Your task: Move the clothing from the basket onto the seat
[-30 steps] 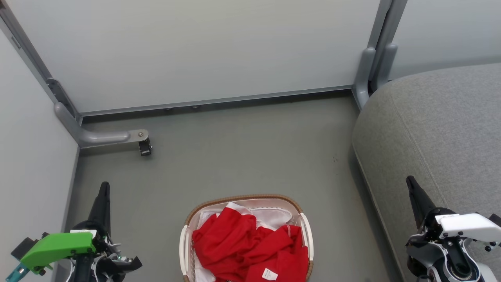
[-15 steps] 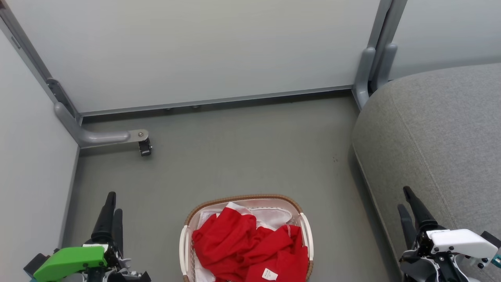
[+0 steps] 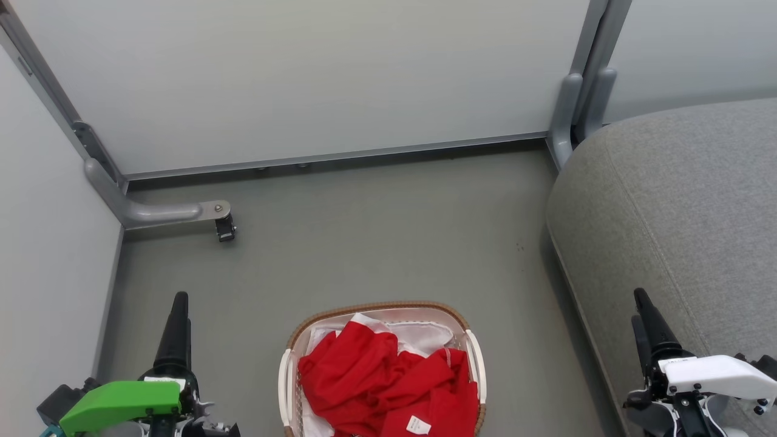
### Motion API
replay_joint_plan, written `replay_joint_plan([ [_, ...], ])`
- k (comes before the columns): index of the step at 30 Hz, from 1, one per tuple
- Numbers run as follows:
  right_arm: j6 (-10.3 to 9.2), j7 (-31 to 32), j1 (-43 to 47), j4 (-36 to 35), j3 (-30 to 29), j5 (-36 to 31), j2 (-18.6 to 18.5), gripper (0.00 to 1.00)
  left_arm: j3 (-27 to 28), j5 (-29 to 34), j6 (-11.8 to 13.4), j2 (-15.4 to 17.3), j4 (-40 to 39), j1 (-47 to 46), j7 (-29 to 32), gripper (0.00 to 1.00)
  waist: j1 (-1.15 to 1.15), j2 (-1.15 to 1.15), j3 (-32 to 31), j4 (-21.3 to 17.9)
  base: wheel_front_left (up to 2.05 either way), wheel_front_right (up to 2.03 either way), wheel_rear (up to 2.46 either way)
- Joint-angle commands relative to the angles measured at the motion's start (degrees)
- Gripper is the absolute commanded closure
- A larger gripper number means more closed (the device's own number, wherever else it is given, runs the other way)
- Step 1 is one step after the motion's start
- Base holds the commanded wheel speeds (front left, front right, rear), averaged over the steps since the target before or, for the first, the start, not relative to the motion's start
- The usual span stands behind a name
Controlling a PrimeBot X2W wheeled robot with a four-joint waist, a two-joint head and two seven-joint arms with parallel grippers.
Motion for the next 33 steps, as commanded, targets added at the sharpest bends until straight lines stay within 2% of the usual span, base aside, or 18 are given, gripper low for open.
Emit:
replay_joint_plan([
  [1,0.0,-0.68,-0.53,-1.43,-0.3,-2.27,-0.51,0.0,-0.01,1.93,-0.05,0.27,-1.54,-0.08,-0.59,0.0,0.0,0.0,-0.01,0.01,0.0,0.0,0.0],
  [17,0.01,-4.16,0.82,-6.37,0.4,-21.64,-0.65,0.0,-1.62,17.34,2.42,0.37,-4.83,1.37,-4.06,0.0,0.0,0.0,0.08,0.12,0.0,0.0,0.0],
  [33,0.01,-7.18,1.68,-8.48,1.18,-35.96,-0.77,0.0,-3.95,34.57,4.12,0.47,-7.08,2.81,-7.06,0.0,0.0,0.0,0.2,0.24,0.0,0.0,0.0],
])
